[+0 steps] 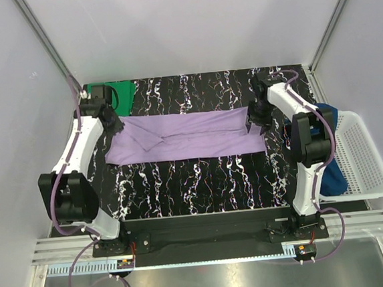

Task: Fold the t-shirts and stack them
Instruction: Fold the tshirt

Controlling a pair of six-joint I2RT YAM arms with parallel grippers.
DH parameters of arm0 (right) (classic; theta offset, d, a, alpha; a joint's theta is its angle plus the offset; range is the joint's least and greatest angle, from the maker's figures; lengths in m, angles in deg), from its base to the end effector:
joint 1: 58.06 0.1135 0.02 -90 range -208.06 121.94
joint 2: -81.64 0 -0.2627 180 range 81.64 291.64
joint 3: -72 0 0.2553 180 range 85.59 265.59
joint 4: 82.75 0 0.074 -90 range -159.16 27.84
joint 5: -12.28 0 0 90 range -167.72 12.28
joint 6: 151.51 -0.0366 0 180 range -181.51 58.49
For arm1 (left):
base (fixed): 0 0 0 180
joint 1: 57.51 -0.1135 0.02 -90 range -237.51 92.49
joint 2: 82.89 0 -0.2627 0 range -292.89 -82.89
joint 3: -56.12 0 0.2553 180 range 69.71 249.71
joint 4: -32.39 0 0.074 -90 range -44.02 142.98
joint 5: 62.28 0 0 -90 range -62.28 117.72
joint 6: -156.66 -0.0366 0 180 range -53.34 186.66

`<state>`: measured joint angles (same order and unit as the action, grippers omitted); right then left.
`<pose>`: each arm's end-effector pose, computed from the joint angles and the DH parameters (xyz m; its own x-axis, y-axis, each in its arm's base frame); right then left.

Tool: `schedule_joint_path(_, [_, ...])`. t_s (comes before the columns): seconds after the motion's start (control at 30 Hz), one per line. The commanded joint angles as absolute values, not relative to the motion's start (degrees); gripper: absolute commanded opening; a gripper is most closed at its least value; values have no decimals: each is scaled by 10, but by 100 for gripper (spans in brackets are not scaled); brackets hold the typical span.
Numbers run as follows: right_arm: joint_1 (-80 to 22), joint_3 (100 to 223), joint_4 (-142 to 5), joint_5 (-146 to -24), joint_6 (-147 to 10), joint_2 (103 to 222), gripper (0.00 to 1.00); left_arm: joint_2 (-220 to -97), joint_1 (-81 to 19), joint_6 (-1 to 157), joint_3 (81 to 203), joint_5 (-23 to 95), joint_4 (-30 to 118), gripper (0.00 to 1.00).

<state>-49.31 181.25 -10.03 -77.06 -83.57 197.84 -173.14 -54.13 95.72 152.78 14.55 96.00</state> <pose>0.4045 0.0618 0.2095 -0.9575 0.2326 -0.1704 0.2261 0.9724 0.0568 0.3342 -0.0114 0.3125 -0.7015 -0.4323 -0.5665 -0.4651 0.8801 -0.0957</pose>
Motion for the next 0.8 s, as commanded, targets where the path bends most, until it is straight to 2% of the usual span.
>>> schedule_joint_path(0.0, [-477,1789,-155,-815,-814,1967,56,-1744,-541,988,1463,191,928,24])
schedule_joint_path(0.27, [-478,1796,-191,-820,-804,2012,54,-1799,-574,1059,1411,220,915,22])
schedule_joint_path(0.5, [-476,1692,-219,-788,-813,1994,55,-1837,-639,1067,1351,193,912,24])
schedule_joint_path(0.77, [-475,1568,-230,-809,-850,1948,55,-1854,-653,1072,1319,176,932,29])
